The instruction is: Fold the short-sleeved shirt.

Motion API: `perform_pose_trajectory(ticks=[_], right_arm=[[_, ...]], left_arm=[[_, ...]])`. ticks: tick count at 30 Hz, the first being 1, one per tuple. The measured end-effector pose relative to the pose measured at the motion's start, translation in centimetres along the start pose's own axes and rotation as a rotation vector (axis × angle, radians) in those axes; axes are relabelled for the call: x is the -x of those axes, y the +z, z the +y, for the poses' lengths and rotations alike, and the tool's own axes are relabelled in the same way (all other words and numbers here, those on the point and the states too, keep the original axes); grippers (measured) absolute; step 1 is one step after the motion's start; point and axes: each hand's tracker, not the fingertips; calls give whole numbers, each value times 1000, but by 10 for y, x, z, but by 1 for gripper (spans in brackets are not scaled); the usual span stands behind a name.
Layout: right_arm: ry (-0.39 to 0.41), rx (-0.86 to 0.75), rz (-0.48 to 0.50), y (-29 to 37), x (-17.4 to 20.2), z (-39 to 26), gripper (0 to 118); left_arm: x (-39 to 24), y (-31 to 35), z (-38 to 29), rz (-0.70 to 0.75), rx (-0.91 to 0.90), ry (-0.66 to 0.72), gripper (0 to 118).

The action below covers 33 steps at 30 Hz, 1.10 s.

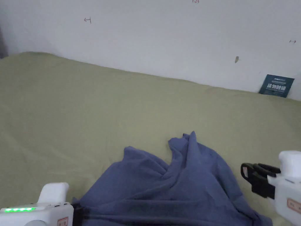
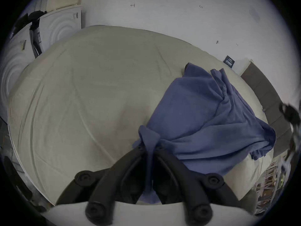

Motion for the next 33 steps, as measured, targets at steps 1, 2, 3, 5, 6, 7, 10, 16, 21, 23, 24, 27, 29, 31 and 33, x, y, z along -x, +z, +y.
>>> perform_pose_trajectory(ticks=[1,2,3,5,6,7,10,16,21,23,24,27,29,31,33], right_arm=[[13,33,49,-25,-12,23,0],[24,87,93,-51,-23,41,5],[36,212,167,-87,-37,60,35],[34,472,233,-149,-56,78,97],[57,504,168,-172,-61,79,109],[105,546,101,-197,-65,81,106],[166,596,-10,-245,-74,75,103],[85,699,31,-289,-86,38,97],[86,546,19,-257,-80,44,71],[99,497,-35,-240,-76,49,0],[44,468,6,-228,-77,47,0],[-30,323,61,-191,-74,58,0],[-39,238,76,-167,-71,80,0],[6,156,48,-132,-69,101,0],[32,52,35,-100,-65,130,0]], left_arm=[[3,1,0,-17,-5,28,7],[4,2,0,-29,-4,40,7],[9,2,0,-34,-1,46,7],[12,3,0,-34,-1,56,7],[13,4,0,-38,-3,62,7],[11,5,0,-40,-5,69,7],[10,5,-2,-42,-4,51,7],[14,1,-7,-61,-10,83,7],[14,0,-3,-67,-3,84,7],[13,2,-3,-65,-15,89,7],[13,3,-2,-63,-20,87,7],[14,14,9,-66,-42,91,7],[15,28,27,-73,-57,78,7],[14,46,52,-69,-107,12,7],[11,70,87,-74,-179,-42,7]])
